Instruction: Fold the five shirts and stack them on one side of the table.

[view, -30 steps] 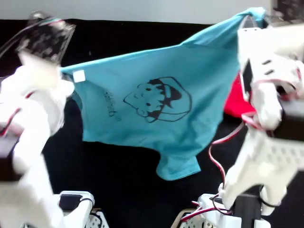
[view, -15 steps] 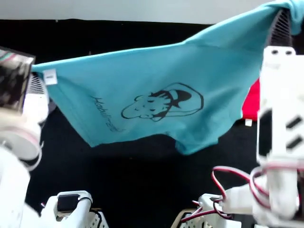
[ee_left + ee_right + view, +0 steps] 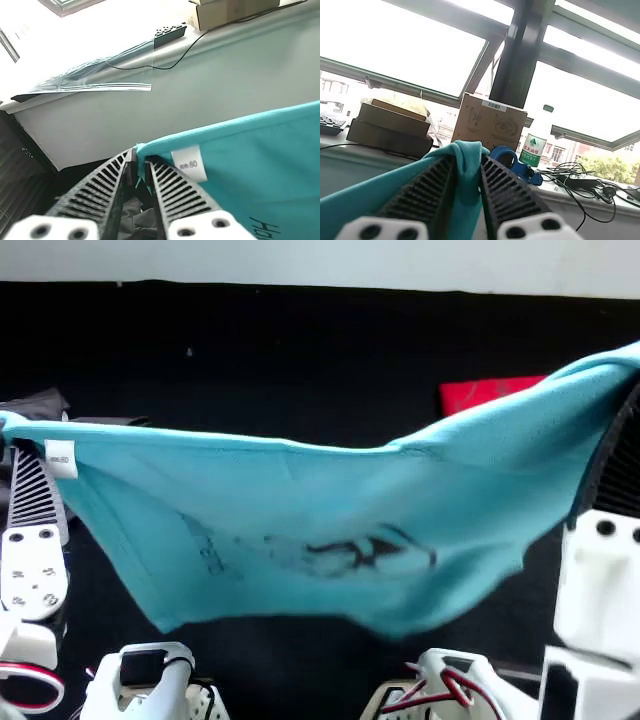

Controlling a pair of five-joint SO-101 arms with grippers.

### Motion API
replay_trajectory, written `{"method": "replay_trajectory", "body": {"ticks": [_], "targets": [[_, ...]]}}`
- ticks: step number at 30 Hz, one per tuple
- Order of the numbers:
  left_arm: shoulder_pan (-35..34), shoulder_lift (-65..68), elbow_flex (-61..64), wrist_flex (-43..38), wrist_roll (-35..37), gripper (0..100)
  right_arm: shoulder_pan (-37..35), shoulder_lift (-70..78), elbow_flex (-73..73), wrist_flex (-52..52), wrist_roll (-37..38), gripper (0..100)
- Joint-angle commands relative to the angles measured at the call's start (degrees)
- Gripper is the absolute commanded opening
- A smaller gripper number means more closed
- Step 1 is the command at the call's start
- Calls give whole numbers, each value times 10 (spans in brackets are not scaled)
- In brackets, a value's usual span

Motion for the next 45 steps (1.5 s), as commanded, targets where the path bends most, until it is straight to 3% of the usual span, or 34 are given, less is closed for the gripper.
{"method": "replay_trajectory", "body": {"ticks": [1, 7, 14, 18, 21, 29, 39, 45], "targets": [[-5, 7, -5, 2, 4, 8, 6, 7, 7, -14, -4, 5], [-5, 36, 58, -11, 4, 8, 2, 8, 217, -87, -5, 5], [-5, 191, 189, -91, -26, 8, -5, 8, 621, -298, -5, 5], [-5, 316, 172, -142, -40, 8, -23, 8, 812, -440, -3, 5], [-5, 399, 94, -149, -42, 8, -32, 9, 851, -506, -3, 5], [-5, 545, -136, -46, -42, 8, -33, 103, 771, -449, -4, 5], [-5, 696, -147, -28, -42, 8, -104, 285, 758, -329, -5, 5], [-5, 763, -145, 14, -42, 8, -144, 340, 763, -206, -5, 5]]}}
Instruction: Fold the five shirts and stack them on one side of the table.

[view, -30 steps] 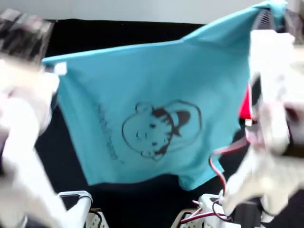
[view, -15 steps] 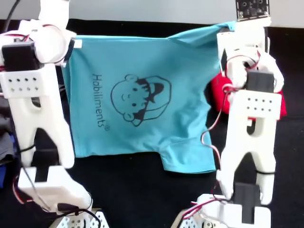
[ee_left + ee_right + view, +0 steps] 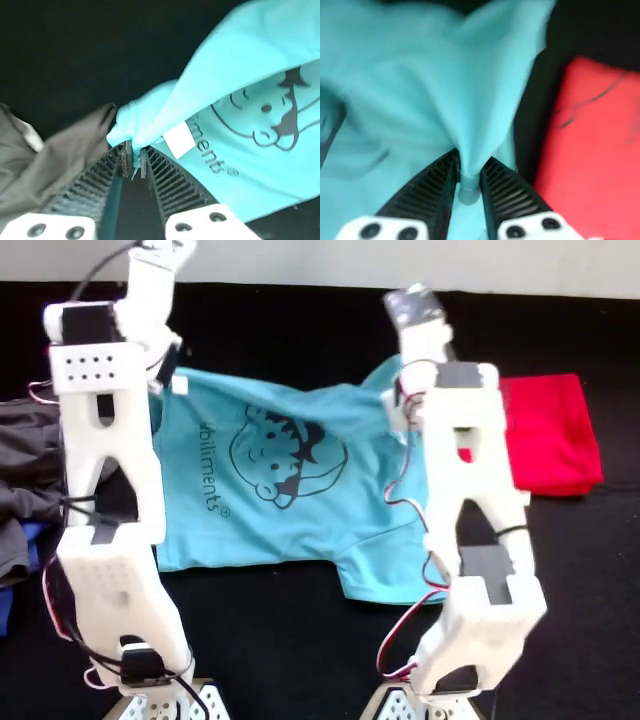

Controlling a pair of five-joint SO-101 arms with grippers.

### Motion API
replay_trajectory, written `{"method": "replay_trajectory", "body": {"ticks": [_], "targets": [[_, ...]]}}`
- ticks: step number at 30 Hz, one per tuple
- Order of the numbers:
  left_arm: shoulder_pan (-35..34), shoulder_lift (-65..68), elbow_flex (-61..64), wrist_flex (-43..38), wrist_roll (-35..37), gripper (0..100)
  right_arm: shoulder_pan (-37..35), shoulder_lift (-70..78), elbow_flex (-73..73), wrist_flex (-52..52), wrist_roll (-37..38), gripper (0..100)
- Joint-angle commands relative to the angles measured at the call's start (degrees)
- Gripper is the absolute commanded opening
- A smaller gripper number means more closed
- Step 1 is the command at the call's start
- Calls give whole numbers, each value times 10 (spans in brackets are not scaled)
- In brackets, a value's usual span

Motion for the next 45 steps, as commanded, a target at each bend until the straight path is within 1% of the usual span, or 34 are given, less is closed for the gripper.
{"method": "replay_trajectory", "body": {"ticks": [1, 4, 9, 12, 14, 20, 22, 24, 29, 31, 35, 38, 41, 45], "targets": [[-5, 23, -18, 28, -3, 8, -16, 11, -27, 60, -3, 5], [-5, 60, -18, 39, -3, 8, 0, 42, -28, 58, -1, 5], [-2, 124, -18, 48, -2, 8, 30, 127, -29, 22, -1, 5], [-4, 141, -18, 51, -2, 8, 47, 166, -35, 17, -1, 5], [-6, 138, -22, 55, -1, 8, 56, 162, -51, 20, -2, 5], [-13, 41, -12, 63, -1, 8, 77, 53, -100, 75, -4, 5], [-21, -5, 15, 63, -2, 8, 77, 7, -98, 99, -4, 5], [-26, -50, 62, 63, -15, 8, 77, -39, -97, 124, -2, 5], [-28, -165, 226, 62, -85, 8, 73, -119, -87, 189, 0, 5], [-28, -204, 292, 62, -119, 8, 73, -144, -49, 198, 1, 5], [-28, -260, 420, 58, -165, 8, 73, -213, 102, 174, 11, 5], [-28, -287, 493, 58, -173, 8, 76, -293, 238, 123, 16, 5], [-34, -303, 539, 52, -173, 8, 77, -373, 353, 102, 18, 5], [-45, -301, 606, -4, -173, 8, 77, -437, 455, 99, 53, 5]]}}
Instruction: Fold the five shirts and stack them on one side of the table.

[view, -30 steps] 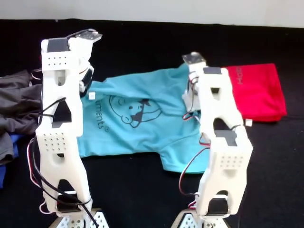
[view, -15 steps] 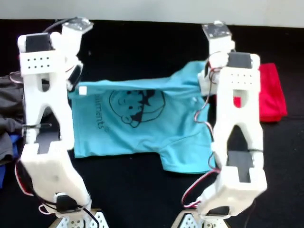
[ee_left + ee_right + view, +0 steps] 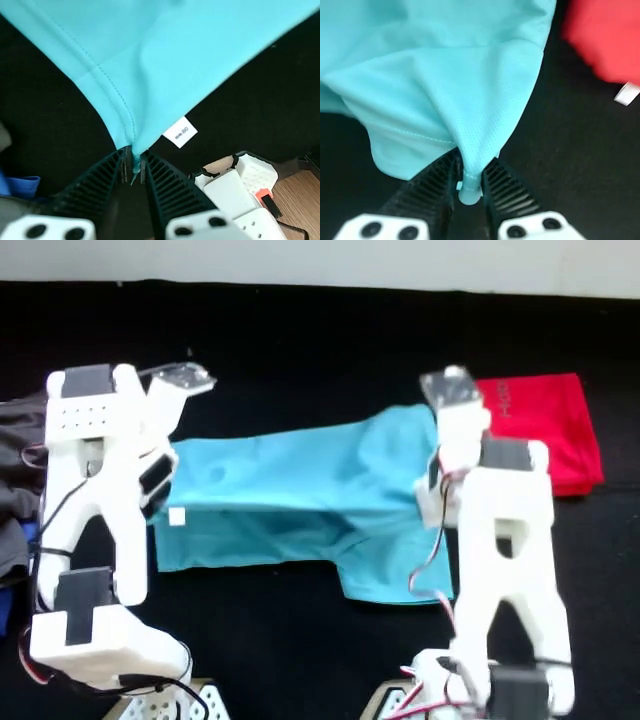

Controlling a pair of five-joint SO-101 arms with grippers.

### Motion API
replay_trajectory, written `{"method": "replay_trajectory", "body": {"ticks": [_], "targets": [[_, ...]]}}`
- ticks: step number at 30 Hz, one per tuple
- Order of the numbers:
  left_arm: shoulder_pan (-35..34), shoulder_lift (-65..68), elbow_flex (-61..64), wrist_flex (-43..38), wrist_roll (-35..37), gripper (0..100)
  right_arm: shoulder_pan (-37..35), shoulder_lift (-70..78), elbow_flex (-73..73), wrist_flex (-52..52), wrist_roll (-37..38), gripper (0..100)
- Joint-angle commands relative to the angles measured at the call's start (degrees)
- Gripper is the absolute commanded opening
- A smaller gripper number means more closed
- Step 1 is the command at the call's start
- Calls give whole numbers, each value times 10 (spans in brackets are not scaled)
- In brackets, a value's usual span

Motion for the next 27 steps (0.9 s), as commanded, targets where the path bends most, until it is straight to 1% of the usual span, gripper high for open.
{"method": "replay_trajectory", "body": {"ticks": [1, 7, 10, 15, 18, 23, 27], "targets": [[-9, -22, 54, -50, -4, 8, 7, -58, 75, -10, 30, 5], [-10, -16, 149, -135, -4, 8, 36, -63, 150, -59, 47, 5], [-11, -16, 181, -155, -4, 8, 46, -67, 182, -62, 51, 5], [-11, -20, 196, -157, -4, 8, 44, -68, 211, -61, 51, 5], [-14, -27, 183, -152, -4, 8, 48, -69, 208, -54, 51, 5], [-19, -51, 182, -142, -3, 8, 44, -69, 185, -7, 51, 5], [-18, -34, 204, -150, -4, 8, 43, -69, 196, -10, 51, 5]]}}
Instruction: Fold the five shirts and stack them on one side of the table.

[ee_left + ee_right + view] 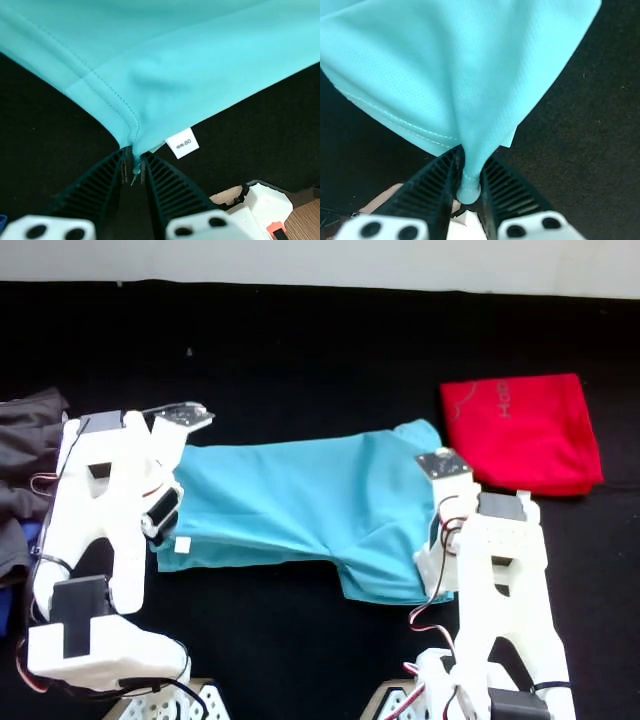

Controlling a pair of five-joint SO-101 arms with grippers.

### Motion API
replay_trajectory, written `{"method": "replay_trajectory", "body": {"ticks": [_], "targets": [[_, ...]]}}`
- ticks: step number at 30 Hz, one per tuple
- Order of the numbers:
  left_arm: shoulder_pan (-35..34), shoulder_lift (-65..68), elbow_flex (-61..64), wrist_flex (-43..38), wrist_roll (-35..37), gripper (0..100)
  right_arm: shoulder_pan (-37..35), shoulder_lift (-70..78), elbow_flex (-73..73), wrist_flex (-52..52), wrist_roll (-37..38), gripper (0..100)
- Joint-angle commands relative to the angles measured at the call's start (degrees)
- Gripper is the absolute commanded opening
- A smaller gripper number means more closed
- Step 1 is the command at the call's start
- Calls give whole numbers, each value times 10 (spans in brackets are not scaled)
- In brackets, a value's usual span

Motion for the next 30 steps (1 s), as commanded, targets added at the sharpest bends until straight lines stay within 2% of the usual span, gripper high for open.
{"method": "replay_trajectory", "body": {"ticks": [1, 11, 14, 16, 18, 22, 25, 27, 30], "targets": [[-6, -1, 10, -7, -4, 8, -1, -16, -11, 8, 6, 5], [-7, 8, 18, -18, -4, 17, -8, -16, -12, 14, 7, 11], [-12, 7, 4, 1, -8, 95, -23, -16, -12, 17, 7, 69], [-15, 7, -26, 33, -27, 146, -44, -26, -22, 25, 5, 124], [-26, 7, -69, 62, -35, 152, -68, -49, -42, 43, 4, 164], [-53, 8, -188, 109, -35, 152, -103, -117, -116, 87, 2, 170], [-64, 13, -278, 123, -32, 152, -104, -160, -198, 90, 2, 170], [-61, 15, -305, 120, -11, 126, -104, -165, -246, 69, 2, 170], [-29, 15, -298, 97, 46, 0, -104, -164, -283, 15, -4, 169]]}}
